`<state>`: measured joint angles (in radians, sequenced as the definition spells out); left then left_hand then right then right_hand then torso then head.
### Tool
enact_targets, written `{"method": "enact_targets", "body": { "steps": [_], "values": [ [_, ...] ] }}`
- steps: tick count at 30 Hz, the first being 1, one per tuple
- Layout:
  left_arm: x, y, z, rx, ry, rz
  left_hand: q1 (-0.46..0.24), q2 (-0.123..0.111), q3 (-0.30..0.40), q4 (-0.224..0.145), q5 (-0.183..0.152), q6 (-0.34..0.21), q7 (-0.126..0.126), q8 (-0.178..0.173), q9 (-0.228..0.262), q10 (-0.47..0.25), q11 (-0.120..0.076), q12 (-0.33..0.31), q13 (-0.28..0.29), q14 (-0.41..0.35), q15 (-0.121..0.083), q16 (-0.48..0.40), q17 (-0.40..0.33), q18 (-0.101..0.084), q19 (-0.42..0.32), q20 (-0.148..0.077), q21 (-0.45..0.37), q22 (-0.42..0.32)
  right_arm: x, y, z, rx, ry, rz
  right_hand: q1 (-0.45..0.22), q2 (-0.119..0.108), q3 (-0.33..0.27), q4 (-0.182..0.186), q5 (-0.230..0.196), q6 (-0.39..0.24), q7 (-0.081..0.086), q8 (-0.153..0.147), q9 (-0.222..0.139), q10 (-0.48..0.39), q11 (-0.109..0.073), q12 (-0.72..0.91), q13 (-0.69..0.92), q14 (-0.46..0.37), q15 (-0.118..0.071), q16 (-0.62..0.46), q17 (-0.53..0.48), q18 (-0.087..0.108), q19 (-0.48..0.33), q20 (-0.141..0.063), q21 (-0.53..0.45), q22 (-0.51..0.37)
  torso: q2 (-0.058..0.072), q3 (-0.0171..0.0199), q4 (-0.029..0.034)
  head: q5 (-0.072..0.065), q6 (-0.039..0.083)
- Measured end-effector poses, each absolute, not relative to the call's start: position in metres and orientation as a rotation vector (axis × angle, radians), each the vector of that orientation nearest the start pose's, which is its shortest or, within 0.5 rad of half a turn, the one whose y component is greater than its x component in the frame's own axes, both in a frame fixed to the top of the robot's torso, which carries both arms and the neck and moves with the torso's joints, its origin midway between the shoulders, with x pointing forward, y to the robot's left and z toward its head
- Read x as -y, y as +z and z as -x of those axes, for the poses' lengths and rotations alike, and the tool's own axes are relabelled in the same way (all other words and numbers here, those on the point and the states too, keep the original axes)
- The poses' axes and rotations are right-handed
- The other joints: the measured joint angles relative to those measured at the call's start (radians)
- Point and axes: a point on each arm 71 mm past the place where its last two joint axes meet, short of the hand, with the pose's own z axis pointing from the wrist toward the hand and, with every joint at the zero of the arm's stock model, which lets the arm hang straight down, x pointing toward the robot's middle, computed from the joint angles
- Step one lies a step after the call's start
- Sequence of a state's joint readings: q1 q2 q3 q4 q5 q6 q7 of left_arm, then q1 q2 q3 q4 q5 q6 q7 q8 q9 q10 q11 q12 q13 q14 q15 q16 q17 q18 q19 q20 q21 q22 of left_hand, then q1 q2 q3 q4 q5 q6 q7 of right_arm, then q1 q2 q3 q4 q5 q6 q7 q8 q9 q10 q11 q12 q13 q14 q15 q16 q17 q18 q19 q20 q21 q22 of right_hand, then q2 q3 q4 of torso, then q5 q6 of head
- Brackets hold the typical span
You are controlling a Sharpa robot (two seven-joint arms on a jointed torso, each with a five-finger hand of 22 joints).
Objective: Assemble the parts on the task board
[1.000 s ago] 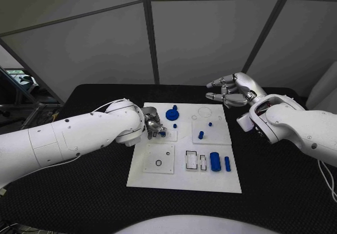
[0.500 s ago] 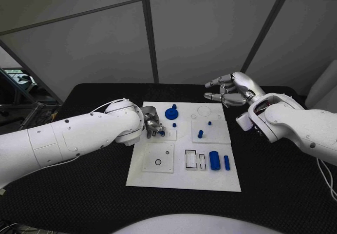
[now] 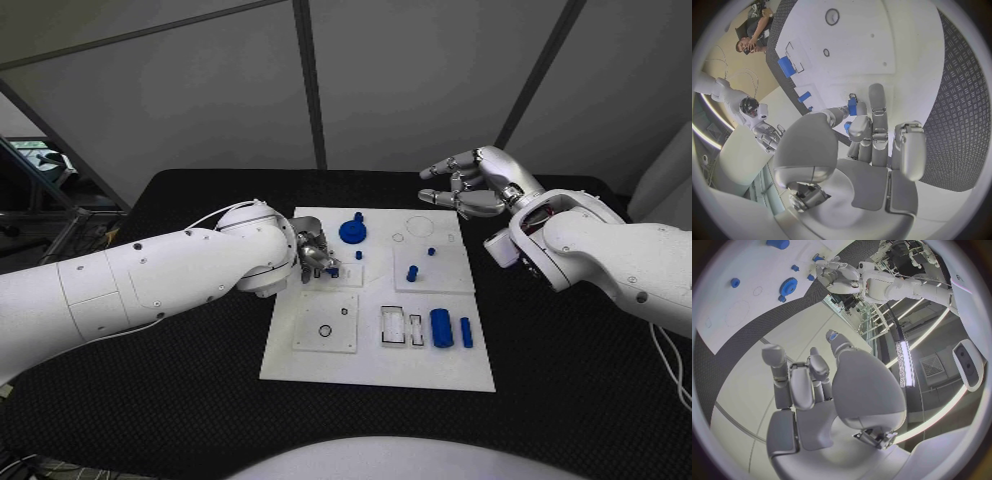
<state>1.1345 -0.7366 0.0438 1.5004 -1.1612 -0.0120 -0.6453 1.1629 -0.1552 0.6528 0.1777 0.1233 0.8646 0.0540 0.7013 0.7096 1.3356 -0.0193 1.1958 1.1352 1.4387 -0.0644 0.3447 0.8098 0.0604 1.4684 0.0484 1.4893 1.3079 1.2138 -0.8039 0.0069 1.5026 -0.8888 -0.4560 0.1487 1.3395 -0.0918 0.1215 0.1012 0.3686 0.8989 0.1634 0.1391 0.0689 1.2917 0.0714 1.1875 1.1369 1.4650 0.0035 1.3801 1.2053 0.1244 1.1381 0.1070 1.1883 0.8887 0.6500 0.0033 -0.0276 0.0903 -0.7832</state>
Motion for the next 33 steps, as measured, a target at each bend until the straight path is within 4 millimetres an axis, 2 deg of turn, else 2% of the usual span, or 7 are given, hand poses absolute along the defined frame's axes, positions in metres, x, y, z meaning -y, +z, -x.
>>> {"method": "enact_targets", "body": {
  "steps": [24,30,33],
  "values": [
    [-0.1751,-0.2259,-0.4823,-2.233,-0.357,0.252,-0.004,-0.004,0.002,-0.002,-0.001,0.002,0.002,0.004,0.004,0.0,0.001,0.0,-0.007,0.0,0.0,0.0,0.0,0.0,0.0,0.0,0.0,0.0,0.1891,-0.1517,-0.4998,-1.509,1.092,-0.325,-0.004,0.004,0.0,0.006,0.005,0.0,0.0,0.004,0.0,0.0,0.0,0.0,0.0,0.0,0.0,-0.005,0.0,0.0,0.0,0.0,-0.004,-0.001,-0.001,0.0003,0.0006,0.003,-0.009],
    [-0.1752,-0.2265,-0.4832,-2.235,-0.356,0.258,-0.053,0.005,0.038,-0.045,-0.005,0.015,-0.008,0.004,0.008,0.004,0.0,0.0,-0.004,0.0,0.0,-0.001,0.003,0.0,0.0,0.0,0.0,0.0,0.1883,-0.152,-0.5001,-1.511,1.094,-0.327,-0.004,0.004,0.0,0.006,0.005,0.0,0.0,0.004,0.0,0.0,0.0,0.0,-0.001,0.0,0.0,-0.005,-0.002,0.0,0.0,0.0,-0.004,-0.004,-0.001,0.0004,0.0006,0.003,-0.014],
    [-0.1754,-0.2267,-0.4837,-2.236,-0.357,0.262,-0.069,0.0,0.035,-0.064,-0.005,0.02,-0.013,0.004,0.01,0.007,-0.004,0.0,-0.004,0.004,-0.004,-0.004,0.004,0.0,-0.004,-0.004,0.0,0.0,0.1884,-0.1521,-0.5002,-1.512,1.094,-0.328,-0.004,0.004,0.0,0.006,0.005,0.0,0.0,0.004,0.0,0.0,0.0,0.0,-0.001,0.0,0.0,-0.005,-0.002,0.0,0.0,0.0,-0.004,-0.004,0.0,0.0004,0.0006,0.003,-0.016]
  ]
}}
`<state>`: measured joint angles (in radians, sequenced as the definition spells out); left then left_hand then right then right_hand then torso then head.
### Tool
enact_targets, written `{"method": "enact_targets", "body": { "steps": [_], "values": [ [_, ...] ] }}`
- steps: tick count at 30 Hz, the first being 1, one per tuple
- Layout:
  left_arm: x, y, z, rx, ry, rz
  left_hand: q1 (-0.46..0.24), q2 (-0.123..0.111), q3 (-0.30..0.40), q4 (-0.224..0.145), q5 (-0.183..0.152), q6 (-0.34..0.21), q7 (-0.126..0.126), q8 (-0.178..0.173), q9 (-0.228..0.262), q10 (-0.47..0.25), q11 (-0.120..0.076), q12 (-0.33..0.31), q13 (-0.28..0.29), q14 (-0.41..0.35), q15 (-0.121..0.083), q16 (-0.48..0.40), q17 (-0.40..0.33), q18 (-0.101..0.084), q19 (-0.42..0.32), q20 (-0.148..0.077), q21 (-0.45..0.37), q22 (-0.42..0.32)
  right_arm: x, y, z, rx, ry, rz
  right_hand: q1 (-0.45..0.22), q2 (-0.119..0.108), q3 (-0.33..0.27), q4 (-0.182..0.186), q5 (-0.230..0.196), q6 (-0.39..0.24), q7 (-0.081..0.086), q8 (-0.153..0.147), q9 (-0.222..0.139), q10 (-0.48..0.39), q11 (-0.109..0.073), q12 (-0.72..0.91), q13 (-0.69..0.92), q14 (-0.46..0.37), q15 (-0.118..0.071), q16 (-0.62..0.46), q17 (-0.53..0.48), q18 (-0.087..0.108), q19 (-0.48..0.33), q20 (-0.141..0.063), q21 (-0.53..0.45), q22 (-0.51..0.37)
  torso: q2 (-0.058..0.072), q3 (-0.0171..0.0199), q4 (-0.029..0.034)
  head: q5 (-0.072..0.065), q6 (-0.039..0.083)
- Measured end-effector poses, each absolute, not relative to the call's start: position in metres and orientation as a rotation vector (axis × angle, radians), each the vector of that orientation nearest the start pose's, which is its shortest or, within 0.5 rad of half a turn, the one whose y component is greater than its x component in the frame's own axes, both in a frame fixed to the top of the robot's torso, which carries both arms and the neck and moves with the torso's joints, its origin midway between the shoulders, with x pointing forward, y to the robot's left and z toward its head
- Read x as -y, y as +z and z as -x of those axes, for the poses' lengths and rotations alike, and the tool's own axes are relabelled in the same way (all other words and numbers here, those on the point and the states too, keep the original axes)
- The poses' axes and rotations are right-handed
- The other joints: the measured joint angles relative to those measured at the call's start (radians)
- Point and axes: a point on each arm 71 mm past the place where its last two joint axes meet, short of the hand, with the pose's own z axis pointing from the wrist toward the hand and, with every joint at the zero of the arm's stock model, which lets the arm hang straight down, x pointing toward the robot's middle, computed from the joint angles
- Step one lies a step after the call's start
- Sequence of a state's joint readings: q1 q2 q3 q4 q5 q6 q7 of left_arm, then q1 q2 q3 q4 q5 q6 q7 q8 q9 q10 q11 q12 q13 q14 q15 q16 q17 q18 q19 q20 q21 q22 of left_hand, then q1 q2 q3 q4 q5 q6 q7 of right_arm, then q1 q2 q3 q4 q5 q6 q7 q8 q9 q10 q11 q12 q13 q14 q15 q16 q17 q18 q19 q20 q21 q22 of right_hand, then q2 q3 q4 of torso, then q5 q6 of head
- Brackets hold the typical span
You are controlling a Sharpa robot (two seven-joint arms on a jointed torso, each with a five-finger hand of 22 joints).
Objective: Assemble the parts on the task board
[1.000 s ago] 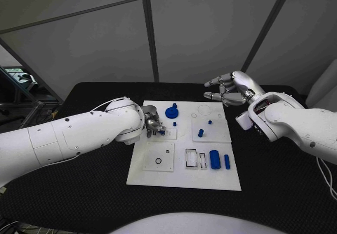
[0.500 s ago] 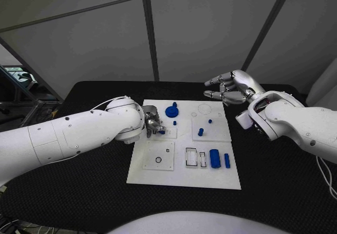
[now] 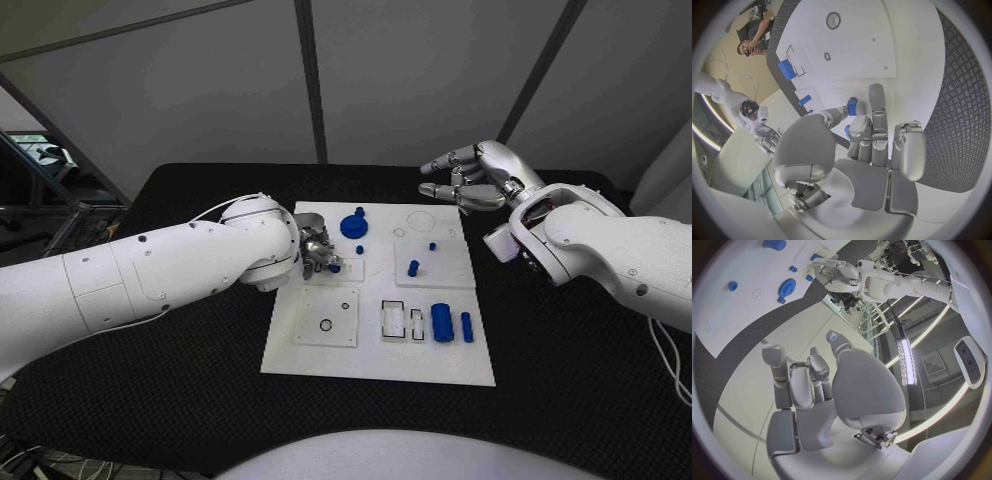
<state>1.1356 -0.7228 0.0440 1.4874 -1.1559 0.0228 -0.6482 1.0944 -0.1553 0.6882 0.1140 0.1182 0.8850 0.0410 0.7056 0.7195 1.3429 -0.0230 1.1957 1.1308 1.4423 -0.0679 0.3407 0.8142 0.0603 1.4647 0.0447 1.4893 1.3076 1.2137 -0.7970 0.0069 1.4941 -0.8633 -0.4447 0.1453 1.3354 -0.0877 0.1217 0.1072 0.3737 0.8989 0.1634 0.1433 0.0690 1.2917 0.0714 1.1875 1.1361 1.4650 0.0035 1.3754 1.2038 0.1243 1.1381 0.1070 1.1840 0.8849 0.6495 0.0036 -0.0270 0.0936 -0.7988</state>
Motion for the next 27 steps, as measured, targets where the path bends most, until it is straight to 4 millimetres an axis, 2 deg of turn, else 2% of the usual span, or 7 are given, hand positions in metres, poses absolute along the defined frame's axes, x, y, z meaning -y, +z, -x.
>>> {"method": "enact_targets", "body": {
  "steps": [2,5,15,27],
  "values": [
    [-0.1756,-0.2266,-0.4839,-2.237,-0.358,0.265,-0.005,0.002,-0.004,-0.005,0.0,0.0,0.0,0.0,0.0,0.0,0.0,0.0,0.0,0.0,0.0,0.0,0.001,0.0,0.0,0.0,0.0,0.0,0.1885,-0.1522,-0.5003,-1.513,1.094,-0.329,0.0,0.0,0.0,0.0,0.0,0.0,0.0,0.0,0.0,0.0,0.0,0.0,0.0,0.0,0.0,0.0,0.0,0.0,0.0,0.0,0.0,0.0,0.0,0.0002,0.0,0.0,-0.001],
    [-0.1761,-0.2268,-0.4843,-2.238,-0.358,0.269,-0.023,-0.012,-0.008,-0.023,0.0,0.007,-0.004,0.0,0.0,0.002,-0.002,0.0,-0.005,0.0,0.0,0.0,0.002,0.0,0.0,0.0,0.0,0.0,0.1883,-0.1523,-0.5003,-1.515,1.095,-0.329,0.0,0.0,0.0,0.0,0.0,0.0,0.0,0.0,0.0,0.0,0.0,0.0,0.0,0.0,0.0,0.0,0.0,0.0,0.0,0.0,0.0,0.0,0.0,0.0002,0.0,0.0,-0.002],
    [-0.1737,-0.2289,-0.4845,-2.247,-0.362,0.272,-0.053,-0.01,-0.145,0.013,0.001,0.026,-0.005,-0.008,0.003,-0.001,0.0,0.0,-0.002,0.0,0.0,-0.004,0.006,0.0,0.0,0.0,0.0,0.0,0.1873,-0.1527,-0.5004,-1.521,1.097,-0.329,0.0,0.0,0.0,0.0,0.0,0.0,0.0,0.0,0.0,0.0,0.0,0.0,0.0,0.0,0.0,0.0,0.002,0.0,0.0,0.0,0.0,0.0,0.0,-0.0003,-0.0011,-0.001,-0.004],
    [-0.1734,-0.2299,-0.4855,-2.25,-0.361,0.276,-0.053,-0.009,-0.17,0.021,0.001,0.034,-0.006,-0.009,0.004,-0.001,0.0,0.005,0.0,0.0,0.0,-0.004,0.007,0.0,0.0,0.0,0.0,0.0,0.1868,-0.153,-0.5006,-1.524,1.097,-0.33,0.0,0.0,0.0,0.0,0.0,0.0,0.0,0.0,0.0,0.0,0.0,0.0,0.0,0.0,0.0,0.0,0.001,0.0,0.0,0.0,0.0,0.0,0.0,0.0,-0.001,-0.002,-0.006]
  ]
}}
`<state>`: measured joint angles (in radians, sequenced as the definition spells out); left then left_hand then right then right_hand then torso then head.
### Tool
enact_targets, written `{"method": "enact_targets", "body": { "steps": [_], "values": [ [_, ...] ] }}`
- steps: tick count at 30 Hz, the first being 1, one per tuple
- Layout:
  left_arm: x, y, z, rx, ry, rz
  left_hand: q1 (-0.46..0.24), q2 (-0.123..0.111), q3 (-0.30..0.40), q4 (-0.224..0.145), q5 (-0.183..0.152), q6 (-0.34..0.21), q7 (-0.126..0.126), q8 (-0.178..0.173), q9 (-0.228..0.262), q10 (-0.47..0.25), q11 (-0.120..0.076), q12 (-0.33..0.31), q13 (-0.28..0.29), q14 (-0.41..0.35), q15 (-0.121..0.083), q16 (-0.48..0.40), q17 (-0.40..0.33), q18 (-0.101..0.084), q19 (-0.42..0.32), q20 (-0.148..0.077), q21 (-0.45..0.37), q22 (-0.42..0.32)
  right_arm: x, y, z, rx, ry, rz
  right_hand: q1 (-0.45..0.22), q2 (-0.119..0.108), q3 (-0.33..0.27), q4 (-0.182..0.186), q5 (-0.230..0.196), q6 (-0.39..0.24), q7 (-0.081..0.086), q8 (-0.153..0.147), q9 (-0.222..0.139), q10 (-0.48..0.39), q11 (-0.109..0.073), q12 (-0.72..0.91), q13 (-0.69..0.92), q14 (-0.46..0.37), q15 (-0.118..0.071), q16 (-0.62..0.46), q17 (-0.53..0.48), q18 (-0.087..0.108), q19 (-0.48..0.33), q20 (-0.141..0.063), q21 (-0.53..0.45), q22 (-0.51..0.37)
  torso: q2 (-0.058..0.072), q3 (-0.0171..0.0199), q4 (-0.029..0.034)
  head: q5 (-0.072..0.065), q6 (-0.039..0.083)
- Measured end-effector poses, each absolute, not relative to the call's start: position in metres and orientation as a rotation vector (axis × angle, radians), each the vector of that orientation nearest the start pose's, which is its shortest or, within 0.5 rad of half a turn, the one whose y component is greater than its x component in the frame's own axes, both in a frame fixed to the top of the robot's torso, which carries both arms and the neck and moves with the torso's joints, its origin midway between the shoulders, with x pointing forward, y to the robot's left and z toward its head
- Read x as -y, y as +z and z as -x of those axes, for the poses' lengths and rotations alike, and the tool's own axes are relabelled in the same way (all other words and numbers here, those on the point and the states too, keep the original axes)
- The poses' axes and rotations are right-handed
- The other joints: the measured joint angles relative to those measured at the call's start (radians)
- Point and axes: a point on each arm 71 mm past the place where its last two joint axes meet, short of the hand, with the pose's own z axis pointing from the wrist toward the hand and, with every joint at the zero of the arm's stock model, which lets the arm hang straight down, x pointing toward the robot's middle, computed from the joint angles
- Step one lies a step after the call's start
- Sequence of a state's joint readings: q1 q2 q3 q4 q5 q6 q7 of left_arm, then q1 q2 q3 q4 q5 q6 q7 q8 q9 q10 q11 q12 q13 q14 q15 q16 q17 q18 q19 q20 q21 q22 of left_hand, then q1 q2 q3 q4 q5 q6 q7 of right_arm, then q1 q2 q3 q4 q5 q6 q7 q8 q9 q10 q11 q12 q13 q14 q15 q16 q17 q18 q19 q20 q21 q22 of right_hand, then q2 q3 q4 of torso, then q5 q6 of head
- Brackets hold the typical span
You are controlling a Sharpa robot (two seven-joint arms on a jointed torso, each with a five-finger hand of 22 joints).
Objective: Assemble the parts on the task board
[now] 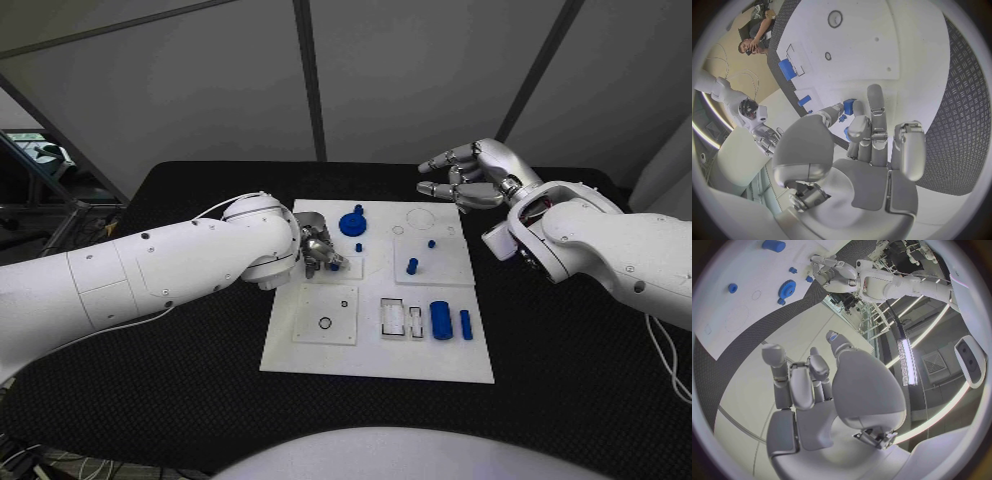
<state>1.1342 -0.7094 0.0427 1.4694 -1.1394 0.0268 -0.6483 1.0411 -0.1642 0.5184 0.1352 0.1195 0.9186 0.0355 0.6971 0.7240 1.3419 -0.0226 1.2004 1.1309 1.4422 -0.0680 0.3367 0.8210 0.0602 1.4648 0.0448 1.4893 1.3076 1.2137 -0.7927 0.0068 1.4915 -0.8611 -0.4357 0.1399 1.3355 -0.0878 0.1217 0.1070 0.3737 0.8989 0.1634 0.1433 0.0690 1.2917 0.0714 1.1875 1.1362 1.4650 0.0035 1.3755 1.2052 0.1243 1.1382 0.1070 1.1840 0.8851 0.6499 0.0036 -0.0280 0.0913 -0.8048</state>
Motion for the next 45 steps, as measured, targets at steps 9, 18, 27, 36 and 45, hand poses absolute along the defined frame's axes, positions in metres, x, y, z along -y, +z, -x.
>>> {"method": "enact_targets", "body": {
  "steps": [9,18,27,36,45],
  "values": [
    [-0.176,-0.231,-0.487,-2.248,-0.355,0.286,-0.014,0.007,-0.054,0.023,0.0,0.0,0.0,0.0,0.004,0.0,0.0,0.0,0.0,0.0,0.0,-0.004,0.001,0.0,0.0,0.0,0.0,0.0,0.187,-0.153,-0.501,-1.525,1.096,-0.33,0.0,0.0,0.0,0.0,0.0,0.0,0.0,0.0,0.0,0.0,0.0,0.0,-0.003,0.0,0.0,0.0,-0.004,0.0,0.0,0.0,0.0,-0.002,0.0,0.0001,0.0002,0.0,0.001],
    [-0.177,-0.231,-0.487,-2.248,-0.354,0.289,-0.049,-0.007,-0.23,0.089,0.0,0.009,0.002,-0.004,0.012,0.0,0.0,0.012,0.005,0.003,-0.003,-0.008,0.006,0.0,0.0,0.0,0.0,0.0,0.187,-0.153,-0.501,-1.527,1.094,-0.331,0.0,0.0,0.0,0.0,0.0,0.0,0.0,0.0,0.0,-0.008,0.0,0.0,-0.007,0.0,0.0,-0.005,-0.008,0.0,-0.007,0.0,-0.004,-0.006,0.0,-0.0004,0.0008,-0.002,0.001],
    [-0.176,-0.229,-0.486,-2.242,-0.365,0.292,-0.033,0.01,-0.331,0.13,0.0,0.009,0.002,-0.009,0.016,0.0,0.0,0.012,0.005,0.003,-0.003,-0.008,0.008,0.0,0.0,0.0,0.0,0.0,0.188,-0.154,-0.502,-1.528,1.092,-0.332,0.0,0.0,0.0,0.0,0.0,0.0,0.0,0.0,0.0,-0.008,0.0,0.0,-0.007,0.0,0.0,-0.005,-0.01,0.0,-0.007,0.0,-0.004,-0.008,-0.001,-0.0009,0.001,-0.002,0.003],
    [-0.179,-0.209,-0.493,-2.198,-0.416,0.332,0.027,0.042,-0.435,0.147,0.0,-0.012,0.014,-0.03,0.018,-0.031,0.009,-0.025,-0.045,0.007,0.0,-0.012,0.01,0.0,0.0,0.0,-0.008,0.0,0.186,-0.154,-0.503,-1.529,1.094,-0.331,0.0,0.0,0.0,0.0,0.0,0.0,0.0,0.0,0.0,-0.007,0.0,0.0,-0.007,0.0,0.0,-0.005,-0.01,0.0,-0.007,0.0,-0.004,-0.008,-0.001,-0.0012,0.001,-0.003,0.005],
    [-0.193,-0.171,-0.505,-2.135,-0.445,0.359,0.065,0.064,-0.506,0.152,0.004,-0.058,0.04,-0.096,-0.032,-0.075,0.028,-0.067,-0.105,0.011,0.011,-0.016,0.011,0.0,0.002,0.002,-0.027,0.0,0.188,-0.155,-0.504,-1.529,1.087,-0.334,0.0,0.0,0.0,0.0,0.0,0.0,0.0,0.0,0.0,-0.007,0.0,-0.005,-0.009,0.0,0.0,-0.009,-0.013,0.0,-0.007,0.0,-0.008,-0.01,-0.001,-0.0003,0.001,-0.004,0.009]
  ]
}}
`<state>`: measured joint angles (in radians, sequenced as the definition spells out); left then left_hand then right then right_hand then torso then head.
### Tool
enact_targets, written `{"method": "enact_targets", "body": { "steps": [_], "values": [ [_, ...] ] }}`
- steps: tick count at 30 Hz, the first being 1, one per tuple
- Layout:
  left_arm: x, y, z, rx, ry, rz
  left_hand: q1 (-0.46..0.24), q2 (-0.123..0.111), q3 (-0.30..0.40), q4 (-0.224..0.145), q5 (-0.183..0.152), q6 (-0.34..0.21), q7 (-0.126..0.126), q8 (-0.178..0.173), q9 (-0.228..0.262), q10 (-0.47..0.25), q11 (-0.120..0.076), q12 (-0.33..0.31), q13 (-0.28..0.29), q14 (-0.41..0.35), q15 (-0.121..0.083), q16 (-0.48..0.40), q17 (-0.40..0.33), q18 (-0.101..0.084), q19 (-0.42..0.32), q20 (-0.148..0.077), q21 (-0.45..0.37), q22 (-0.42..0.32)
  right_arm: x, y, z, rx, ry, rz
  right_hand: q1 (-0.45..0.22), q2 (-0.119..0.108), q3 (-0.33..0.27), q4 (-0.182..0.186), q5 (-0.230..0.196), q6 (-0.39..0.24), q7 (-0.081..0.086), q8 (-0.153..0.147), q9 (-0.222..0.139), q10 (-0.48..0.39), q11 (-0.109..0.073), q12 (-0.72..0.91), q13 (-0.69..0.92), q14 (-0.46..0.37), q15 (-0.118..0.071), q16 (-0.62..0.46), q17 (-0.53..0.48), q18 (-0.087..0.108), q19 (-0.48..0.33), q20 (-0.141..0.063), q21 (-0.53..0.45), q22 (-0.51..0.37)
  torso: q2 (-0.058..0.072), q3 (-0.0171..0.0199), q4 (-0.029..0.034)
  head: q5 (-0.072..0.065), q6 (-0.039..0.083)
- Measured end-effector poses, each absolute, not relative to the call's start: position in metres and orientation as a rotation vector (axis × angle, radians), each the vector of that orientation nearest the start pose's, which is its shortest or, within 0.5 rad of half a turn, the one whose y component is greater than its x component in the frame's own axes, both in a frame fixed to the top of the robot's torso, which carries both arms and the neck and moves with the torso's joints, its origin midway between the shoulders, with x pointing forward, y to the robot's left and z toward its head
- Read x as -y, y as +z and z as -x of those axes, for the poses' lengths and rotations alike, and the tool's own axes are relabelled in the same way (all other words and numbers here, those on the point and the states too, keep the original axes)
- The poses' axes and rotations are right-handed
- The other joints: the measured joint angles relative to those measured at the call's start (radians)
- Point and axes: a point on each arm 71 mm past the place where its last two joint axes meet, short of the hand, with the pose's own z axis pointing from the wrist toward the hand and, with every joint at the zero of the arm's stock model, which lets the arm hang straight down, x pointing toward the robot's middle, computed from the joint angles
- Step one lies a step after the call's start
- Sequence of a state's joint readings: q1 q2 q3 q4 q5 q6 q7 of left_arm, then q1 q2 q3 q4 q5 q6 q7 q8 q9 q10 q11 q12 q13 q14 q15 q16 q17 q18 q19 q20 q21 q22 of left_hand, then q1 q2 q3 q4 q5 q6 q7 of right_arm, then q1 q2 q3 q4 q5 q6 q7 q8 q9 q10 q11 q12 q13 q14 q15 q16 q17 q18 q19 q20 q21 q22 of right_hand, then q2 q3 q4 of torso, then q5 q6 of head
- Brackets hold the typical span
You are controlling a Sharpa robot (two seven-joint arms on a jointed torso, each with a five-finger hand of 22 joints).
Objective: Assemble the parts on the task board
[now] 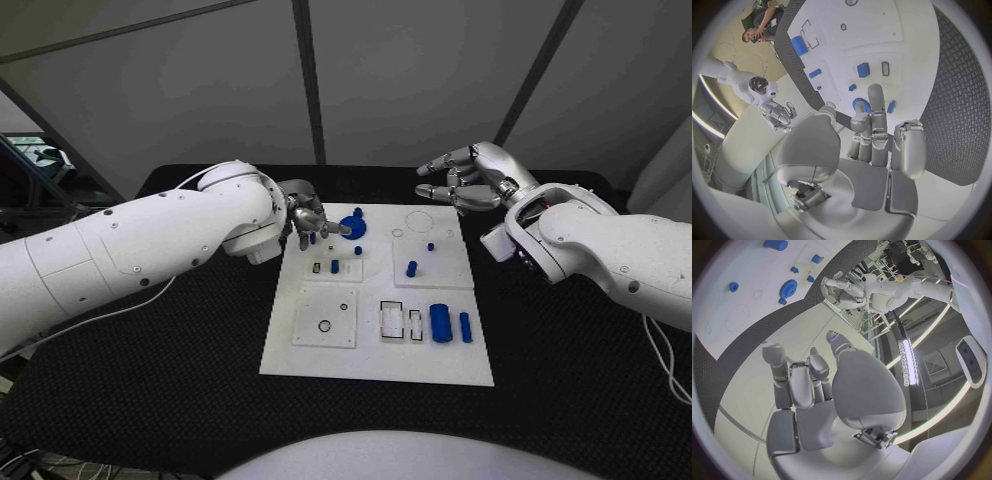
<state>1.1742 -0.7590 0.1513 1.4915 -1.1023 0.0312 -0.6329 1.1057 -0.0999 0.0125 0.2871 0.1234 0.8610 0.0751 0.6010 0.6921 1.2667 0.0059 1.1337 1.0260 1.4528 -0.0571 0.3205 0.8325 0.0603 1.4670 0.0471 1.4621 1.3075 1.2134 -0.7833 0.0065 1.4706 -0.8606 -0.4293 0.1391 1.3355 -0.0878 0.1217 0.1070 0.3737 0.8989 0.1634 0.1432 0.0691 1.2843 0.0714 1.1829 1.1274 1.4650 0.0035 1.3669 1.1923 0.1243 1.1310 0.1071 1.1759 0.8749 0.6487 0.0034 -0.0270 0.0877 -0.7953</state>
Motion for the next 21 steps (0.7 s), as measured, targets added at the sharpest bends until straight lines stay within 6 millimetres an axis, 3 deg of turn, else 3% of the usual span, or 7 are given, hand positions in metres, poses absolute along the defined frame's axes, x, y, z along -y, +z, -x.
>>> {"method": "enact_targets", "body": {
  "steps": [10,14,18,21],
  "values": [
    [-0.208,-0.142,-0.539,-2.113,-0.398,0.39,0.033,0.033,-0.029,0.0,0.0,-0.009,0.009,-0.045,-0.059,-0.014,0.007,-0.012,-0.022,0.0,0.007,0.0,0.001,0.0,-0.002,0.005,-0.012,0.0,0.189,-0.156,-0.506,-1.529,1.082,-0.336,0.0,0.0,0.0,0.0,0.0,0.0,0.0,0.0,0.0,0.0,0.0,0.0,0.0,0.0,0.0,0.0,-0.001,0.0,0.0,0.0,0.0,0.0,0.0,0.0015,-0.0012,-0.001,0.008],
    [-0.213,-0.149,-0.552,-2.139,-0.358,0.415,0.044,0.044,-0.04,-0.003,0.0,-0.016,0.016,-0.071,-0.093,-0.016,0.009,-0.012,-0.024,-0.002,0.009,0.0,0.002,0.0,-0.001,0.011,-0.012,0.0,0.188,-0.156,-0.506,-1.53,1.084,-0.335,0.0,0.0,0.0,0.0,0.0,0.0,0.0,0.0,0.0,0.0,0.0,0.0,-0.001,0.0,0.0,0.0,-0.003,0.0,0.0,0.0,0.0,-0.003,0.002,0.0012,-0.0009,0.004,0.011],
    [-0.218,-0.158,-0.561,-2.172,-0.323,0.434,0.054,0.055,-0.044,-0.002,0.0,-0.015,0.017,-0.073,-0.106,-0.016,0.009,-0.011,-0.023,-0.004,0.011,-0.004,0.002,0.0,-0.002,0.012,-0.012,0.0,0.188,-0.156,-0.506,-1.53,1.084,-0.335,0.0,0.0,0.0,0.0,0.0,0.0,0.0,0.0,0.0,0.0,0.0,0.0,-0.001,0.0,0.0,0.0,-0.003,0.0,0.0,0.0,0.0,-0.003,0.002,-0.0001,0.0008,0.007,0.012],
    [-0.221,-0.166,-0.567,-2.201,-0.293,0.442,0.061,0.061,-0.056,-0.002,0.0,0.014,0.012,-0.062,-0.109,0.009,0.011,0.034,0.028,-0.004,0.011,-0.004,0.002,0.0,-0.002,0.012,-0.012,0.0,0.188,-0.156,-0.506,-1.529,1.086,-0.335,0.0,0.0,0.0,0.0,0.0,0.0,0.0,0.0,0.0,0.0,0.0,0.0,-0.001,0.0,0.0,0.0,-0.003,0.0,0.0,0.0,0.0,-0.003,0.002,-0.0001,0.0011,0.013,0.012]
  ]
}}
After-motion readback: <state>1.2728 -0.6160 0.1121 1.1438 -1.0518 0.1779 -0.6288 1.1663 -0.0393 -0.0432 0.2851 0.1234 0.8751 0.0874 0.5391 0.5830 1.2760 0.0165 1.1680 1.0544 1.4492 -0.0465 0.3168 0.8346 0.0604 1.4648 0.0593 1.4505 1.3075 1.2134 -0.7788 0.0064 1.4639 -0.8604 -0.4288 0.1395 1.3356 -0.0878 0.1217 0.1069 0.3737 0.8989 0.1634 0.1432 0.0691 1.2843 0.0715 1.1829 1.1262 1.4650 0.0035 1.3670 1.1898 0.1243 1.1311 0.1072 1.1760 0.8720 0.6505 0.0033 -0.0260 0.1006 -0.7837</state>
